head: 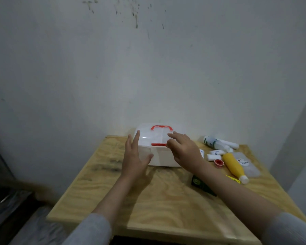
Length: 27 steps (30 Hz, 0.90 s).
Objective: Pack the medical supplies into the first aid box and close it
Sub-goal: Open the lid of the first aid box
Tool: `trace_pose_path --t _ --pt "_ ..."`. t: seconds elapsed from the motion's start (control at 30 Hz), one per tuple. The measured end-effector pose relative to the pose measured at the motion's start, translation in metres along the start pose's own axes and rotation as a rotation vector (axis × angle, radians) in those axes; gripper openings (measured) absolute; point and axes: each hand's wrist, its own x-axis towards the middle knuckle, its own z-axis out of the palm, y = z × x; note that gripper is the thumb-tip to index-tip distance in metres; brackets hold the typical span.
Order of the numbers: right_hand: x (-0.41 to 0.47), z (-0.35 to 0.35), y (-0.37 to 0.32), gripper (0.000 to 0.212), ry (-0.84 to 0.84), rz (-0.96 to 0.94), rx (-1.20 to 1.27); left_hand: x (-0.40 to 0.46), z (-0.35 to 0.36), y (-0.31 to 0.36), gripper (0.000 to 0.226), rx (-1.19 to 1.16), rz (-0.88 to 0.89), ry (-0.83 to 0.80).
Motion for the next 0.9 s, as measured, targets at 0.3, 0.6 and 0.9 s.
trace_pose_path --t 0.3,0.6,0.9 --pt "0.034 0.011 0.021 0.014 0.160 0.093 -0.032 0.012 0.012 -0.004 0.089 -0.108 -0.072 0.085" --pt "0.085 0.021 0.073 0.024 0.055 0.168 -0.086 0.020 0.019 -0.021 0.064 -0.046 -0.064 0.092" --pt "0.111 0.033 0.085 0.042 -0.095 0.370 -0.151 0.023 0.023 -0.026 0.078 -0.041 -0.099 0.089"
